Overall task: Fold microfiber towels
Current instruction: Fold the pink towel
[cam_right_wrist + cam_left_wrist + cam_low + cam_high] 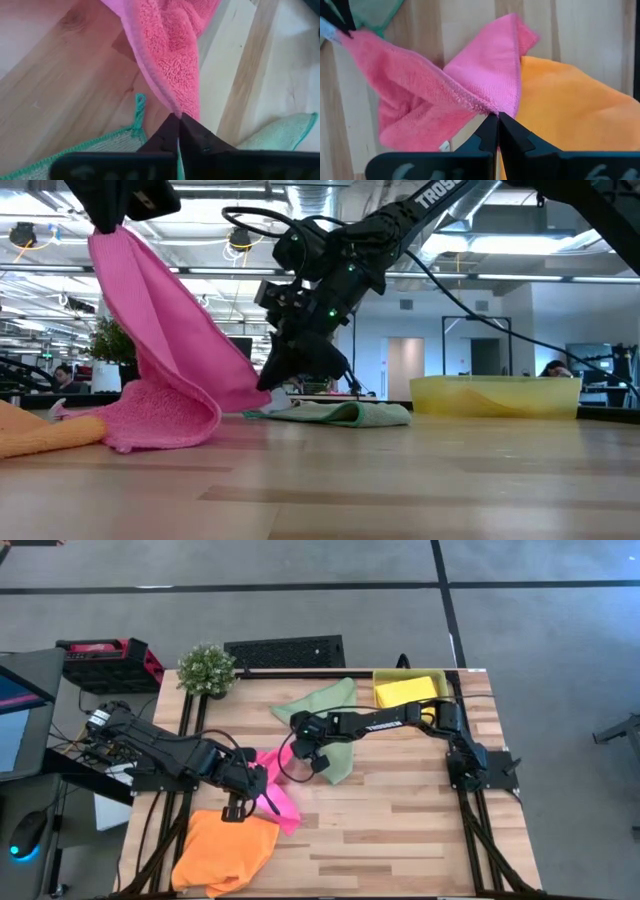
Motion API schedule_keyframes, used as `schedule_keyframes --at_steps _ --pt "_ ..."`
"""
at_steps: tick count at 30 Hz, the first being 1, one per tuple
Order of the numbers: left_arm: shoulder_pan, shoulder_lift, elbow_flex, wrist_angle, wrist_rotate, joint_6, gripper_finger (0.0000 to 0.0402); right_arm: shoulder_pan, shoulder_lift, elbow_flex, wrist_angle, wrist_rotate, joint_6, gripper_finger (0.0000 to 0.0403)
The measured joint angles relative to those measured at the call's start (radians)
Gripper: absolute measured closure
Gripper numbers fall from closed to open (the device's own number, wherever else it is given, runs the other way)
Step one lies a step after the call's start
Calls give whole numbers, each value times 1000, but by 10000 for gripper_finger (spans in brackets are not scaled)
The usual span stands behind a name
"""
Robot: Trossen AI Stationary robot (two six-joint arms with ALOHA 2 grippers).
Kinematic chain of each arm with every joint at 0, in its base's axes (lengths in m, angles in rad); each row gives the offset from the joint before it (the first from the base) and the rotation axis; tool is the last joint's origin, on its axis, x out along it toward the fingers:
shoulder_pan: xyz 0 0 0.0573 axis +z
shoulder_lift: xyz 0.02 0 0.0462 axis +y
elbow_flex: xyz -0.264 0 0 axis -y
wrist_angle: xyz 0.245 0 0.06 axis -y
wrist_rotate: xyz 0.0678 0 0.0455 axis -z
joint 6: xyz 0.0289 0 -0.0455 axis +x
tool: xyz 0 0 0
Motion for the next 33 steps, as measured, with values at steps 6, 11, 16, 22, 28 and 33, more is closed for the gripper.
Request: schedule_keyframes --at_steps 6,11,16,22,28,33 --pt "0 0 0 -50 -46 -69 401 0 0 0 -11 8 89 389" --pt "0 0 0 -166 -128 -195 401 3 -11 0 -30 140 117 397" --pt "1 0 0 -281 -261 -366 401 11 -54 1 -89 241 154 399" --pt "5 0 0 -377 -402 -535 401 23 -154 -1 -193 356 226 400" --pt "7 0 0 -381 -562 -605 401 36 -272 0 -279 499 284 400" --pt "50 0 0 -389 -706 -628 401 45 -371 0 -373 616 342 401"
